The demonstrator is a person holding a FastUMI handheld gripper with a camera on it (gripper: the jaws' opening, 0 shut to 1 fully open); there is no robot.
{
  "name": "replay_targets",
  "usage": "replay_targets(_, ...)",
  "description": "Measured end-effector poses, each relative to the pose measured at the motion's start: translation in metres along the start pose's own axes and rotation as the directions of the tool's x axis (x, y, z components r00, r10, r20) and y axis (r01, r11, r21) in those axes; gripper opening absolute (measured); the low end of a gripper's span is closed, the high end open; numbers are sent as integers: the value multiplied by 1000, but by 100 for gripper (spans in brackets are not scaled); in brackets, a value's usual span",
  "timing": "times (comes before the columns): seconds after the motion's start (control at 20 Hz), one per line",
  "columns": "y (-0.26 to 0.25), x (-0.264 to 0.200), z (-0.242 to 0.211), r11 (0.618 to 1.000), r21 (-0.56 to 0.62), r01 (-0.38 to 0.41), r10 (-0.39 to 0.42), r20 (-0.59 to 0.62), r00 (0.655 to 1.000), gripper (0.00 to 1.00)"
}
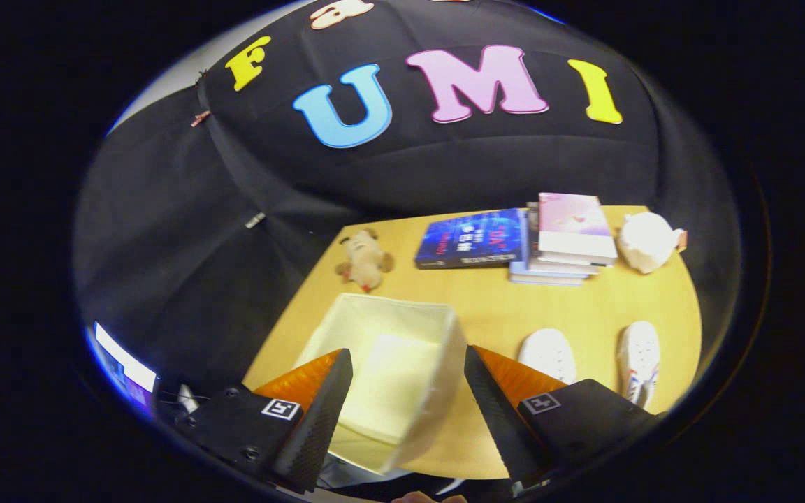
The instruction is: Open the storage box then place both shoes into the box .Put the left shoe in first, then the right shoe, with the right side of both shoes facing outward in a uniform manner.
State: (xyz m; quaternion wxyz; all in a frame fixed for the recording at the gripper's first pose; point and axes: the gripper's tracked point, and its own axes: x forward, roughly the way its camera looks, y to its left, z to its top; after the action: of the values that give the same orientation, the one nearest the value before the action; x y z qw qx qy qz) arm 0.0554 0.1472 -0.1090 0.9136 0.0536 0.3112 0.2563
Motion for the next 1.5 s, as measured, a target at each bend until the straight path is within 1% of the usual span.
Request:
replay_targets(0.15,-55,-2,-32,993,-80,84,-89,-62,994,98)
replay_targets(0.3,-106,1,-62,963,-229,142,-172,-118,978,99)
replay_targets(0.4,-133,7,-80,931,-328,158,-217,-151,964,99)
replay_targets(0.45,-144,9,-89,918,-366,151,-229,-180,957,99)
replay_targets(0.5,-153,12,-97,906,-399,140,-234,-197,952,99)
replay_targets(0.6,-178,20,-105,879,-453,151,-269,-208,940,99)
replay_targets(0.65,-186,26,-108,872,-466,152,-280,-218,935,99)
replay_targets(0.9,-208,51,-125,877,-467,112,-271,-288,918,99)
replay_targets(1.0,-214,60,-137,889,-448,99,-268,-333,904,98)
replay_targets(1.15,-221,72,-148,901,-426,87,-259,-365,894,98)
replay_targets(1.2,-222,73,-153,911,-405,71,-242,-387,890,97)
replay_targets(1.25,-216,76,-155,933,-357,48,-201,-404,893,97)
replay_targets(1.3,-218,79,-155,946,-319,50,-186,-412,892,89)
replay_targets(1.45,-211,87,-159,983,-183,24,-107,-455,884,75)
replay_targets(1.5,-208,87,-160,990,-141,14,-79,-471,878,65)
